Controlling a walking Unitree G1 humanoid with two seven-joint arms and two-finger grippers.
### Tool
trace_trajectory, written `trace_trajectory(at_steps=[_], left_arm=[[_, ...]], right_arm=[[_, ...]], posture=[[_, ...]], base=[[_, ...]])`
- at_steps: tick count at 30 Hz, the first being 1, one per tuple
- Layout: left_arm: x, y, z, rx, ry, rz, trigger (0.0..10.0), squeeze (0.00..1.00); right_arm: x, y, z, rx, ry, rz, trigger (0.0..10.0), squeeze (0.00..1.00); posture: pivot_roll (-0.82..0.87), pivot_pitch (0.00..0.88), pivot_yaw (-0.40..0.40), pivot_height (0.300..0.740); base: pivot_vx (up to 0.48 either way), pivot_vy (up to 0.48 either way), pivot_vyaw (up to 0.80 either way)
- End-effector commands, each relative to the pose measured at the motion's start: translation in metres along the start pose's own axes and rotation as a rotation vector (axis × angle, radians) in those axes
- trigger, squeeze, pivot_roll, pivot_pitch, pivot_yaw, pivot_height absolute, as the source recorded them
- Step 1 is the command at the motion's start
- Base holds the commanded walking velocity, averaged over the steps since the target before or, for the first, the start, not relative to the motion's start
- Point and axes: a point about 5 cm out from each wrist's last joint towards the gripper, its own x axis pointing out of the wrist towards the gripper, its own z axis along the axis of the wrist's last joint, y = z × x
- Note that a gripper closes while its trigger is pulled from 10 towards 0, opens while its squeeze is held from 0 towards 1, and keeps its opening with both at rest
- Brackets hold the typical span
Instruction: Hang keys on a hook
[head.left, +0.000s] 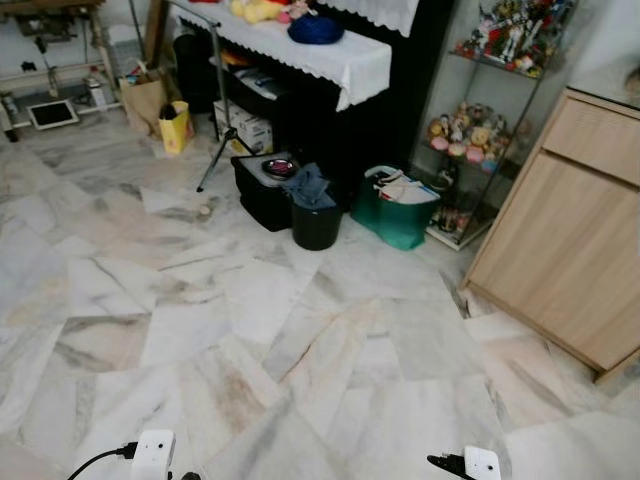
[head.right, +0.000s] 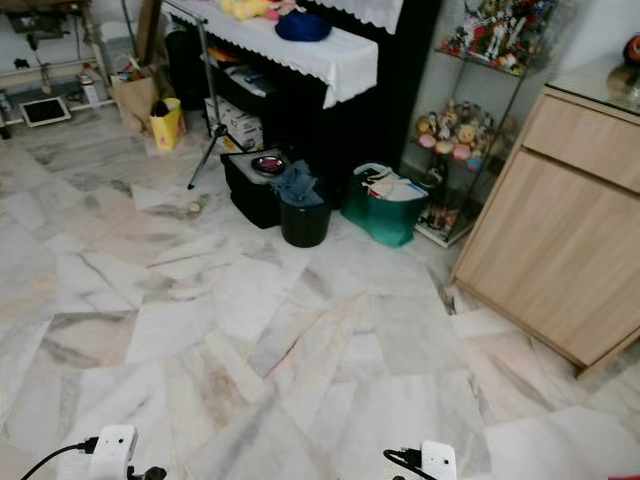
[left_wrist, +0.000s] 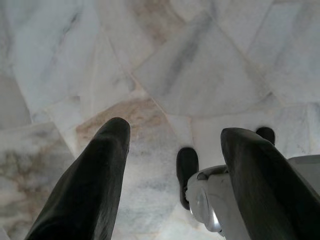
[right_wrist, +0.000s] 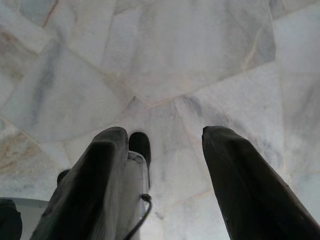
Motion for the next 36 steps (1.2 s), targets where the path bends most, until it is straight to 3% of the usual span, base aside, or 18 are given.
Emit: trace_trajectory(at_steps=[1, 15, 30, 36], left_arm=[[0.001, -0.002, 0.0, 0.021, 0.011, -0.004, 10.0, 0.0], [0.0, -0.003, -0.004, 0.02, 0.015, 0.0, 10.0, 0.0], [-0.002, -0.003, -0.012, 0.066, 0.026, -0.025, 10.0, 0.0], [-0.002, -0.004, -0.011, 0.059, 0.017, -0.025, 10.0, 0.0]], right_arm=[[0.0, -0.003, 0.003, 0.013, -0.004, -0.012, 10.0, 0.0], [0.0, -0.003, -0.001, 0.015, 0.003, -0.017, 10.0, 0.0], [-0.003, -0.008, -0.009, 0.038, 0.014, -0.032, 10.0, 0.0], [-0.003, -0.009, -0.008, 0.039, 0.005, -0.044, 10.0, 0.0]], posture=[[0.1, 0.0, -0.07, 0.74], [0.1, 0.0, -0.072, 0.74], [0.09, 0.0, -0.063, 0.74], [0.11, 0.0, -0.078, 0.74]], base=[[0.0, 0.0, -0.77], [0.0, 0.0, -0.76], [0.0, -0.255, -0.76], [0.0, -0.257, 0.0]])
